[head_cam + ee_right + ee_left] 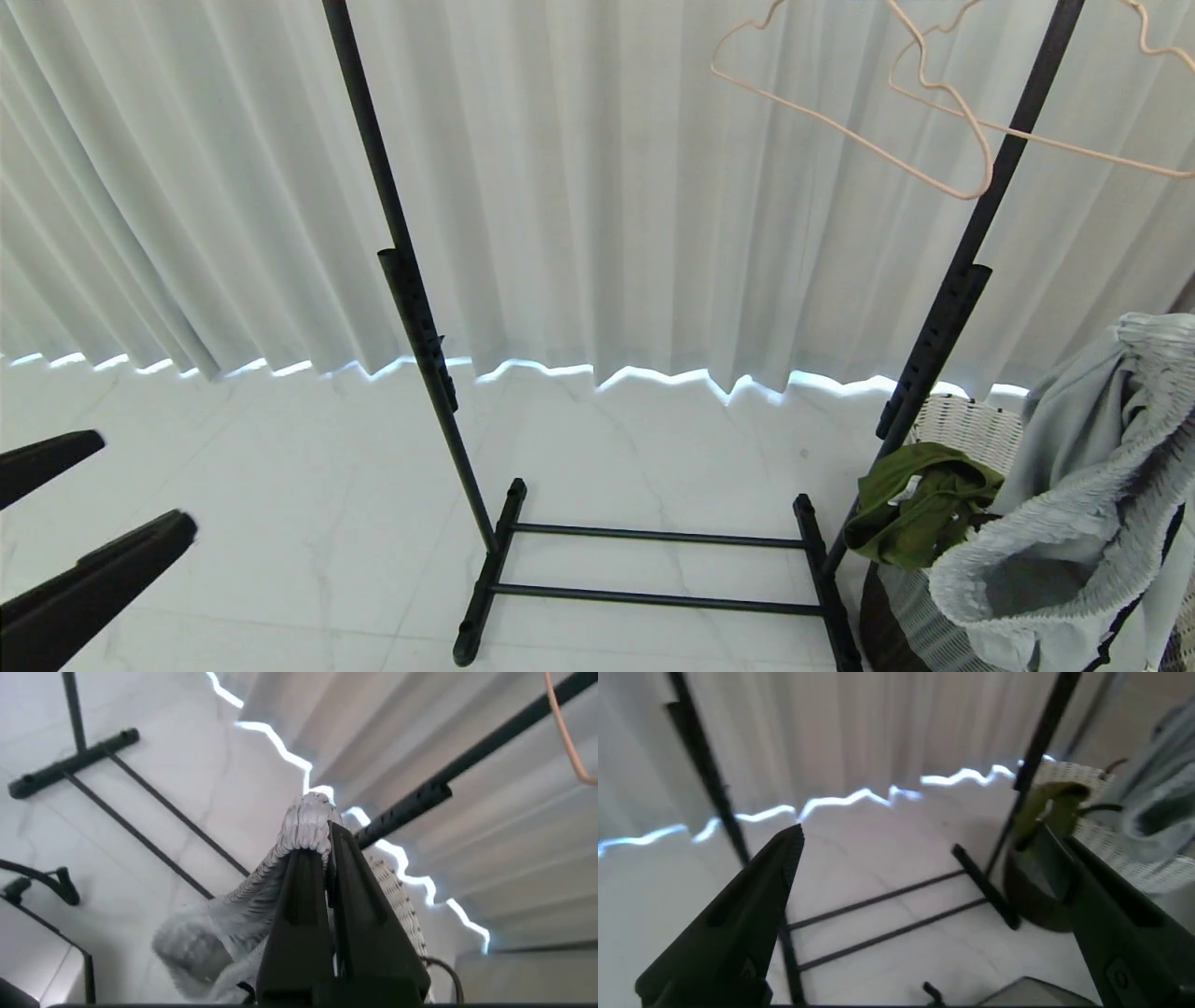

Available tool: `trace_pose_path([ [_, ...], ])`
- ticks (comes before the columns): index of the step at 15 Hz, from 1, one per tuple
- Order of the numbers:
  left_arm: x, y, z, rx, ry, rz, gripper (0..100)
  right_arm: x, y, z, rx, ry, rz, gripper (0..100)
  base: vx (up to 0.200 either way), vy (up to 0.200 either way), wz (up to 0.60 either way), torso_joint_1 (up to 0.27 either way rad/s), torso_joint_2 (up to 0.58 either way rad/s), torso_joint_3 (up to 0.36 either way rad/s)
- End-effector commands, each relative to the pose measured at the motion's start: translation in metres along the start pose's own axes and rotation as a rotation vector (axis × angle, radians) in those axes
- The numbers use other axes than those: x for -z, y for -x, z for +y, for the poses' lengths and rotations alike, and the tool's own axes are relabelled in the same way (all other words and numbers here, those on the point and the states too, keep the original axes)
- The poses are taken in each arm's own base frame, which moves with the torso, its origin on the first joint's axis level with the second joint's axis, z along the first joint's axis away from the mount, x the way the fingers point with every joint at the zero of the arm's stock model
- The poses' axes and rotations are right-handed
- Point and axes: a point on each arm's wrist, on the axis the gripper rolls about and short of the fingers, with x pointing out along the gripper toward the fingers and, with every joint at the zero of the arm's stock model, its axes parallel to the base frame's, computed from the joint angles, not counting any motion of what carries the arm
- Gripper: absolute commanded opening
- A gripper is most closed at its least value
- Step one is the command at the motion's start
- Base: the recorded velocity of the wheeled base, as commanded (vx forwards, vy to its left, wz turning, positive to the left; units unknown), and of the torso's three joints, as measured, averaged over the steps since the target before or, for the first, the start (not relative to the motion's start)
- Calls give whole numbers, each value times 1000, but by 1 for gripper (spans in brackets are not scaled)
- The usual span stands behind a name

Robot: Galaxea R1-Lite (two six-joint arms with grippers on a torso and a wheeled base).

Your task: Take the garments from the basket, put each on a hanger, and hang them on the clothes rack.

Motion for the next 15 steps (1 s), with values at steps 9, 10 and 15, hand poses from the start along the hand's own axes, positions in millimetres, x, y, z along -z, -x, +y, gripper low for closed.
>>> trace_pose_path([
  [9, 13, -151, -88, 321, 182, 330, 100, -26, -25, 15, -88, -8, -135, 0, 0, 0, 0, 0, 0, 0],
  [10, 23, -158, -106, 353, 182, 379, 100, -28, -24, 14, -86, -15, -141, 0, 0, 0, 0, 0, 0, 0],
  [15, 32, -203, -158, 324, 275, 371, 100, -32, -15, 11, -83, -22, -169, 0, 0, 0, 0, 0, 0, 0],
])
